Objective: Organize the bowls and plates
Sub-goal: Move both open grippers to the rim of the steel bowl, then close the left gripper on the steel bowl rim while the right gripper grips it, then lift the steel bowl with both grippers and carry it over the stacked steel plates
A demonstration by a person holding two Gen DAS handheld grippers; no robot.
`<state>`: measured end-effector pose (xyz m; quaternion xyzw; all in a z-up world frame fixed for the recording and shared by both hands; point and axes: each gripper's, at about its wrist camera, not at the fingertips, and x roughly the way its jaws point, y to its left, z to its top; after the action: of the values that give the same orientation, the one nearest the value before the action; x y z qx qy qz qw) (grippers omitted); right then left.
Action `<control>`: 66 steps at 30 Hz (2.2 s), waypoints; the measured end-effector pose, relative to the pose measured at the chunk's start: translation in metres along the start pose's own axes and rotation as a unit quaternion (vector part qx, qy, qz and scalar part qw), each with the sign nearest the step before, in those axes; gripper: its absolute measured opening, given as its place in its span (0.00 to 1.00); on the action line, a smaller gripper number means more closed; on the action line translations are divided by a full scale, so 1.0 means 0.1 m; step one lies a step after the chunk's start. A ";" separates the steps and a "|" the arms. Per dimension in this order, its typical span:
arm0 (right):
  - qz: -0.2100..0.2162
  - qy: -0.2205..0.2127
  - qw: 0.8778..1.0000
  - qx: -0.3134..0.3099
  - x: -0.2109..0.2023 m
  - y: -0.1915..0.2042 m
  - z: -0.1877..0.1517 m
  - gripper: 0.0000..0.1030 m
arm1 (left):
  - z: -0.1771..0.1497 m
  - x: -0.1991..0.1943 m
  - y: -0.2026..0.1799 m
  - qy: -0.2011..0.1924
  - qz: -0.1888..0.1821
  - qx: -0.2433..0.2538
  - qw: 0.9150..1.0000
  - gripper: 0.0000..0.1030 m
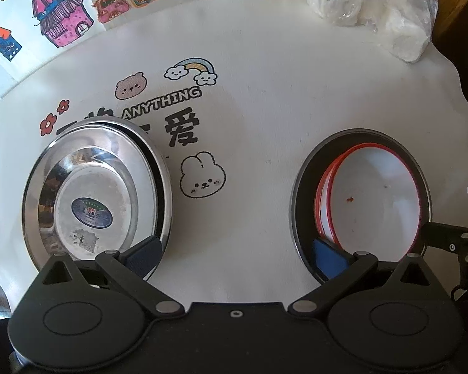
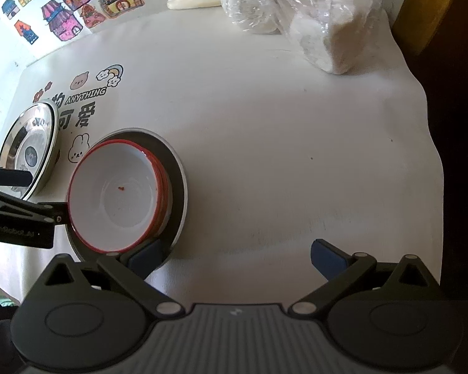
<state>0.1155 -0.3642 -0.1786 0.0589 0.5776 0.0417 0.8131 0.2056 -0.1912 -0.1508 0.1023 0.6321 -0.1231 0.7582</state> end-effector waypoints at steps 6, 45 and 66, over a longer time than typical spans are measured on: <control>-0.004 0.002 1.000 -0.025 0.04 0.06 0.04 1.00 | 0.03 0.07 -0.03 0.024 0.006 -0.007 1.000 0.99; 0.142 0.013 0.984 -0.104 0.11 0.11 0.12 0.23 | -0.08 0.09 0.00 0.028 -0.116 -0.128 0.985 0.12; 0.160 0.026 0.982 -0.093 0.13 0.06 0.17 0.21 | -0.14 0.04 0.04 0.023 -0.117 -0.133 0.984 0.13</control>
<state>0.1360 -0.3577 -0.1841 0.0731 0.5752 0.2265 0.7826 0.1946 -0.1829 -0.1570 -0.0717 0.6674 -0.1237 0.7308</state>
